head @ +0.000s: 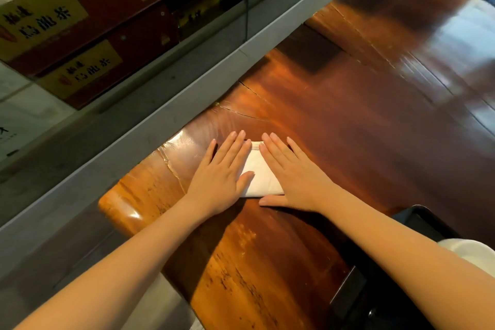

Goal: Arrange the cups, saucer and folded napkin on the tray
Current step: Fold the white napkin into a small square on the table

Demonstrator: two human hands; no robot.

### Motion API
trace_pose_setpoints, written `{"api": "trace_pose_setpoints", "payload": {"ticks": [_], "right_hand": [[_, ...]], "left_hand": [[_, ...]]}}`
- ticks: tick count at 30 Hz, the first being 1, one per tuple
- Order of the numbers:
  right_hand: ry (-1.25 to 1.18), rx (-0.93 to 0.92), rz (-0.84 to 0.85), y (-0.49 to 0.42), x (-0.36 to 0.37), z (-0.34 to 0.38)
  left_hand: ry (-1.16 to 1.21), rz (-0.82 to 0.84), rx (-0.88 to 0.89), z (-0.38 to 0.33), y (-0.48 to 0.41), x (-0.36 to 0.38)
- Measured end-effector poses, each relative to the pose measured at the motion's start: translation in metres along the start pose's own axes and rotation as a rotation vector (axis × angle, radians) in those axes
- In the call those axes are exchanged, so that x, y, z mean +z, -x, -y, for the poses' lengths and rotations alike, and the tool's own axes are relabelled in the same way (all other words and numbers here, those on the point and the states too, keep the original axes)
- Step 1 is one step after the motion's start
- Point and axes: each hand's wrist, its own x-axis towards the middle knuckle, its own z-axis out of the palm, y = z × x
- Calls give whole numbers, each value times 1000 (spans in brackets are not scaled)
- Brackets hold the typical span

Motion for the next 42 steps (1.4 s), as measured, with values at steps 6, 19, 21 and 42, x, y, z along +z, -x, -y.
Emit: {"api": "trace_pose_setpoints", "payload": {"ticks": [6, 19, 21, 42], "right_hand": [[155, 3, -186, 18, -9, 22], [-525, 357, -219, 18, -22, 24], [-666, 406, -205, 20, -29, 16], [-838, 1189, -509, 4, -78, 43]], "left_hand": [[-29, 59, 77, 4, 0, -12], [-69, 102, 342, 28, -1, -39], [63, -7, 408, 30, -5, -43], [1046, -213, -418, -56, -23, -86]]}}
